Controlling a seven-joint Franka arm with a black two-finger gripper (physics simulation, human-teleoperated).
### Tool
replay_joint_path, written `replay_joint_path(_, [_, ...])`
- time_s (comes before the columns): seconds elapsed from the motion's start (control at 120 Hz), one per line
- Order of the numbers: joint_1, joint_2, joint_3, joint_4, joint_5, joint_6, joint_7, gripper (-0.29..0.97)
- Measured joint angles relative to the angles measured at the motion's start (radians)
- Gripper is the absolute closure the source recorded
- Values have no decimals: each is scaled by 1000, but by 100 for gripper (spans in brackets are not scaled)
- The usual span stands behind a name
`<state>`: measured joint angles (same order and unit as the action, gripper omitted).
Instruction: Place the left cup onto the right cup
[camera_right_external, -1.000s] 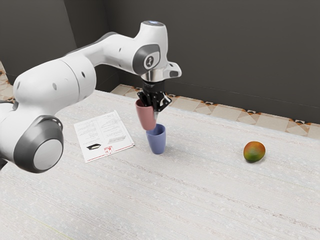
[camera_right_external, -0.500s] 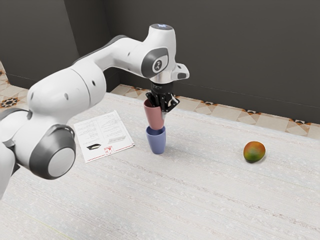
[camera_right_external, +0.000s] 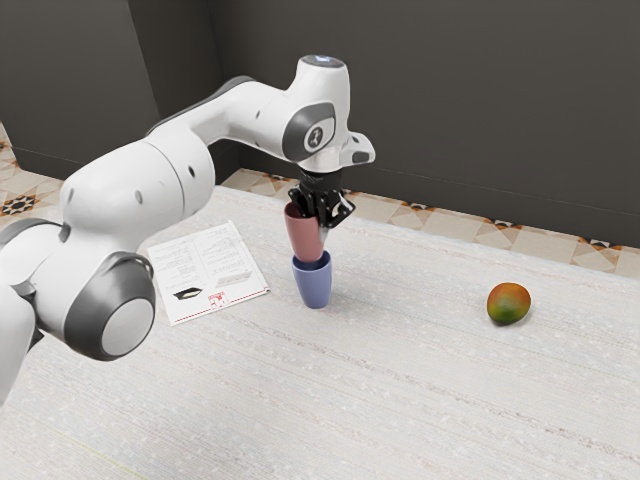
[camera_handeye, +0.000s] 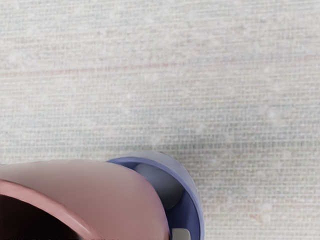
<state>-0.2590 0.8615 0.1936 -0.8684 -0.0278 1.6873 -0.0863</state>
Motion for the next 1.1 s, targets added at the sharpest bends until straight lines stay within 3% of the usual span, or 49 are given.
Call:
replay_joint_path(1.025, [-4,9,-14,-5,-11,8,-22,78])
replay_joint_path(1.1, [-5,8,-13,-7,-14,7,-22,66])
